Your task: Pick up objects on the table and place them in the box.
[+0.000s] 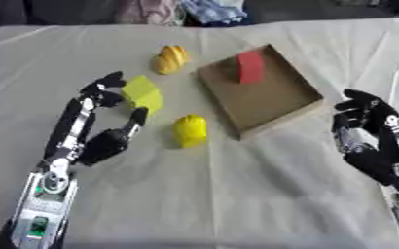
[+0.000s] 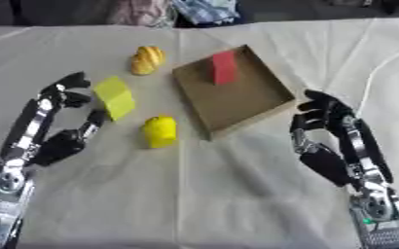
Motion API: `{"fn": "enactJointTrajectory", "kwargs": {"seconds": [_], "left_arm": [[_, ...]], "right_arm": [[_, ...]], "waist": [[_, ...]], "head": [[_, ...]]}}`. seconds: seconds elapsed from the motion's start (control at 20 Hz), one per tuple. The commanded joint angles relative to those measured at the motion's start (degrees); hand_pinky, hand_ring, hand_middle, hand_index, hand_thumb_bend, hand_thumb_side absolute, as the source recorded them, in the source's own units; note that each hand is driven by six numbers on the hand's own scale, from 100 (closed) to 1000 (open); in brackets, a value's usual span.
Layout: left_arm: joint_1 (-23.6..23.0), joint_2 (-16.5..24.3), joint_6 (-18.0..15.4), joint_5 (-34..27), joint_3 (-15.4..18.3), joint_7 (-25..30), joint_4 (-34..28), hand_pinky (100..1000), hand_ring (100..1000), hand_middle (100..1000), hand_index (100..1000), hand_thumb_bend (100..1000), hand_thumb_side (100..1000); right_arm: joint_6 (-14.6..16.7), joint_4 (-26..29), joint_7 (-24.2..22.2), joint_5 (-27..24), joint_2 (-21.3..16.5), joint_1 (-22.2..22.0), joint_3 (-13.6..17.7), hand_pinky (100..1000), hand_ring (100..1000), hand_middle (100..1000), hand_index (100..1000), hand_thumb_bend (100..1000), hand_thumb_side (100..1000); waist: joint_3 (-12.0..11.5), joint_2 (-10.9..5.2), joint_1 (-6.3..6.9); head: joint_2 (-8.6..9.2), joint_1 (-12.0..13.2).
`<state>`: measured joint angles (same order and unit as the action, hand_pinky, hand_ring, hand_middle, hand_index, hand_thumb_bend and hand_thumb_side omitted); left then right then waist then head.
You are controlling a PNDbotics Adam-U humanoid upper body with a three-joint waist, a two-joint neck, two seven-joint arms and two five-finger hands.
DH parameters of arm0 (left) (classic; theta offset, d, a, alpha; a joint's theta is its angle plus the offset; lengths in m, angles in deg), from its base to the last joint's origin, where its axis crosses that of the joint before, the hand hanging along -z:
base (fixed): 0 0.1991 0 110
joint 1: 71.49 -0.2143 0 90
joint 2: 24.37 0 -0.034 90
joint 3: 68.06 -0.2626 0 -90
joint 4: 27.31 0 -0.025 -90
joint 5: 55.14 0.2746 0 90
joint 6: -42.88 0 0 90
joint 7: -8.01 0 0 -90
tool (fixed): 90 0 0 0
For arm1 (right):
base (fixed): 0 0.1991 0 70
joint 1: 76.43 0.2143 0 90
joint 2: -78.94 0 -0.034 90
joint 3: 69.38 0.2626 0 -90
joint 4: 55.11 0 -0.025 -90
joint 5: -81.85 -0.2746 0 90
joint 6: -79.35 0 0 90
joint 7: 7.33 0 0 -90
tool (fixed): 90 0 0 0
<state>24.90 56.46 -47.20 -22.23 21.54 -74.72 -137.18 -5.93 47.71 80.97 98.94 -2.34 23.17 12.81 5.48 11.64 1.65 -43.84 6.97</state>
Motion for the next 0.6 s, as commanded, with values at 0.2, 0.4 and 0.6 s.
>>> {"fn": "enactJointTrajectory", "kwargs": {"seconds": [0.2,0.4,0.6], "left_arm": [[2.99,11.73,2.15,3.15,0.52,2.23,-3.77,773,741,810,937,431,545],[4.92,20.75,2.13,3.78,-0.5,5.19,-4.66,785,755,825,936,473,522],[7.29,29.45,0.56,1.29,-2.54,8.15,-4.71,799,769,833,935,489,483]], "right_arm": [[0.0,1.09,-0.12,0.42,-0.73,0.39,0.19,625,668,672,862,100,372],[0.02,1.02,-0.24,0.5,-1.05,0.29,0.12,625,667,672,863,100,372],[0.09,0.96,-0.5,0.52,-1.33,0.23,-0.1,626,667,672,863,100,369]], "waist": [[0.24,-1.08,-0.05],[0.57,-1.35,0.38],[1.0,-1.55,0.71]], "head": [[-0.28,-0.03],[-0.28,-0.06],[-0.28,-0.07]]}}
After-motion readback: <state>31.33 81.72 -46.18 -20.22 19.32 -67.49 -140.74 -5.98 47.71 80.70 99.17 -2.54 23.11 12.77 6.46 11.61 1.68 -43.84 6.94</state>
